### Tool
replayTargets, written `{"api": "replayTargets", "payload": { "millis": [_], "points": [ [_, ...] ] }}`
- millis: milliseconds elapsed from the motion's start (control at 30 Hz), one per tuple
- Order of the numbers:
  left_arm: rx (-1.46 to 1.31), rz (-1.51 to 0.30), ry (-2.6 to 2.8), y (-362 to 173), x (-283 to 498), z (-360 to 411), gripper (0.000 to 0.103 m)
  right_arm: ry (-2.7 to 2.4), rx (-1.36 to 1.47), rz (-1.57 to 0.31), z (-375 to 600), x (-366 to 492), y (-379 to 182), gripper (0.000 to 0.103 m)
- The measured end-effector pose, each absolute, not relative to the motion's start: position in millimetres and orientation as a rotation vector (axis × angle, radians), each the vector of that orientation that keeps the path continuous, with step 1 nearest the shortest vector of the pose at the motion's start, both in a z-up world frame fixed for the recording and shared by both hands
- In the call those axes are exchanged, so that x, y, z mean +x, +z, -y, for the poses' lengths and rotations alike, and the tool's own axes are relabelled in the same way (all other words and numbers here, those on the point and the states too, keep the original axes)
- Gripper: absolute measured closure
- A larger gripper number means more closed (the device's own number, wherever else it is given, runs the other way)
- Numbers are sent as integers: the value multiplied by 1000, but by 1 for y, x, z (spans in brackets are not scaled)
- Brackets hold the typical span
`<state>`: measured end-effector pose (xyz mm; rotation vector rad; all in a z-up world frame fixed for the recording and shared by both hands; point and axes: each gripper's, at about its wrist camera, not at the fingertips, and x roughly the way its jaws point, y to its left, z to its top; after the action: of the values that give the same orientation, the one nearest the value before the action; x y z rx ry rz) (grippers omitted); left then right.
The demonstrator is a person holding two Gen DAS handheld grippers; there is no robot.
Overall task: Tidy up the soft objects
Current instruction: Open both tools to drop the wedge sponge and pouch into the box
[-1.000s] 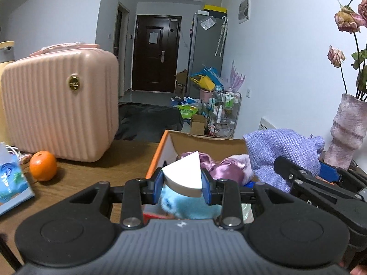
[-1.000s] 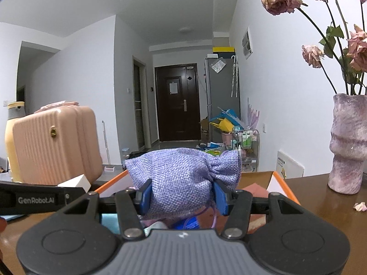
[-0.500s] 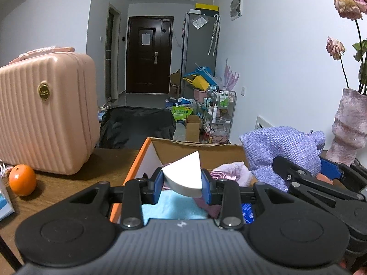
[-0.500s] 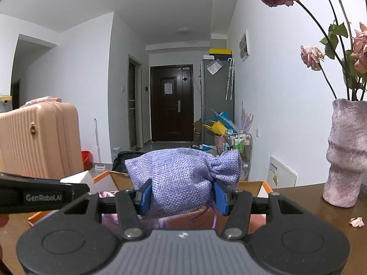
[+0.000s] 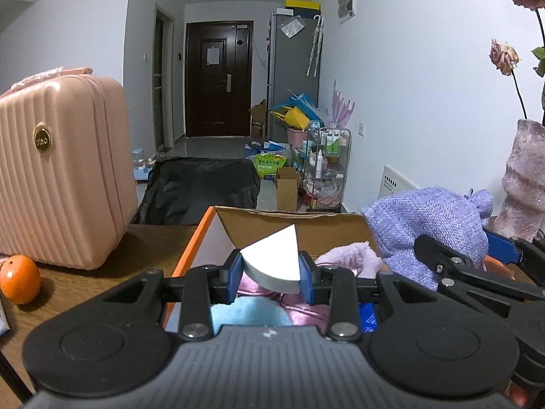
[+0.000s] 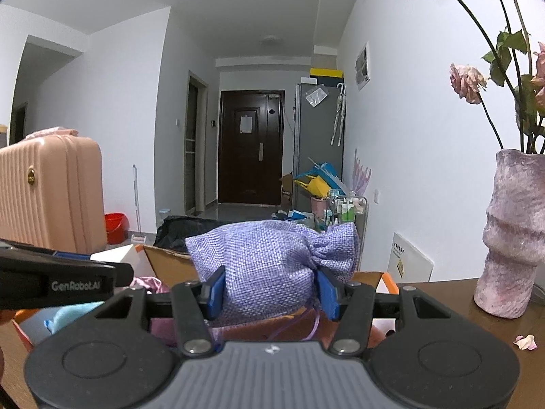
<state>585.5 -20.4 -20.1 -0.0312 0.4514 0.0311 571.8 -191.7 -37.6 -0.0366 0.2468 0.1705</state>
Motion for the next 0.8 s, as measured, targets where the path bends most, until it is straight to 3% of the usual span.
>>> {"api": "replayTargets", "payload": {
  "millis": [100,267,333,367,500,800],
  "points": [
    [-40,-448,31,-19,584,18,65,169,-44,-257,192,573,-39,44],
    [-52,-439,64,-20,585,11,40,157,-34,-262,197,575,-37,29],
    [-54,-420,96,-19,583,9,6,148,-30,-265,198,575,-38,14],
    [-52,-407,120,-18,580,8,0,143,-29,-266,198,575,-38,10],
    [-58,-384,133,-15,577,6,0,124,-18,-265,203,575,-38,0],
    [-48,-384,138,-16,577,7,0,111,23,-257,211,576,-37,0]
  ]
}}
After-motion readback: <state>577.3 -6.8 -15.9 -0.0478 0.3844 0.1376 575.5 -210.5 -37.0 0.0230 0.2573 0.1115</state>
